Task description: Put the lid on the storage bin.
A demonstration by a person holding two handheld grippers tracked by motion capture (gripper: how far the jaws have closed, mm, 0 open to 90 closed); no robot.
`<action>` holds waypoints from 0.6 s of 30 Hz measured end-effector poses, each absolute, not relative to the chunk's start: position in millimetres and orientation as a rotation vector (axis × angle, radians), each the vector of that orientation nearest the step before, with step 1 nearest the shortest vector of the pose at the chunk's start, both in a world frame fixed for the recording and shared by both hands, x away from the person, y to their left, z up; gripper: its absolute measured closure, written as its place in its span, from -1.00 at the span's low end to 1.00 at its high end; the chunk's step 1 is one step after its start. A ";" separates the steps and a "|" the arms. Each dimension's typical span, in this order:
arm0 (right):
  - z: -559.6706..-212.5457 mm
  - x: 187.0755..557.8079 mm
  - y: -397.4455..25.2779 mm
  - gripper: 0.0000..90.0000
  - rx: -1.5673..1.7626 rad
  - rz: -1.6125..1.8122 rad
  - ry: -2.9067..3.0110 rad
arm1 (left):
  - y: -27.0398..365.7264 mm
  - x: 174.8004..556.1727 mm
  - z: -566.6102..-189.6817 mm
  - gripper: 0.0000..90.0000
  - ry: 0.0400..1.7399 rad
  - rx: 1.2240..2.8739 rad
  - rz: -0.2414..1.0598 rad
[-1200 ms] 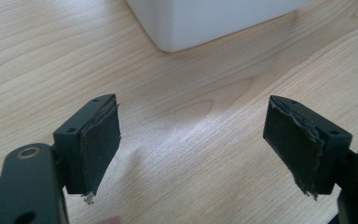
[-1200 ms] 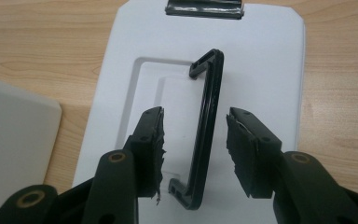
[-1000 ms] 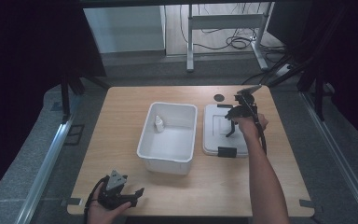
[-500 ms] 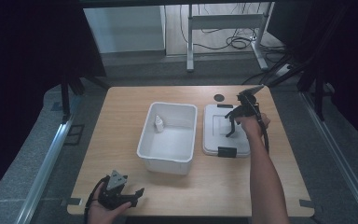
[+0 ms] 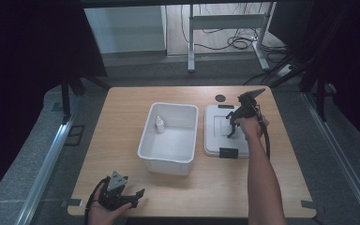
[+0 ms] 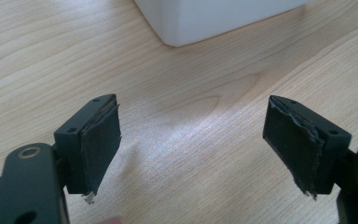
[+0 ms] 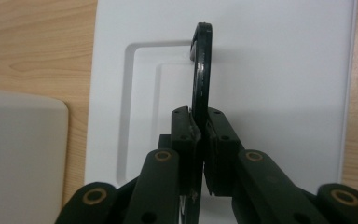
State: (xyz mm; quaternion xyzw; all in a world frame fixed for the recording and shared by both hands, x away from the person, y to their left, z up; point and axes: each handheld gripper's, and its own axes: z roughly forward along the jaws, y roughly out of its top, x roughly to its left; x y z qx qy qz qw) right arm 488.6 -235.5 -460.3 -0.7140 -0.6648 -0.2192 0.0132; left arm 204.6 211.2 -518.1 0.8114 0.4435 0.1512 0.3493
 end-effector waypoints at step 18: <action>-414.1 463.1 -235.7 0.89 -2.248 -0.820 -2.027 | 211.8 205.2 -515.4 -0.58 1.146 2.095 0.399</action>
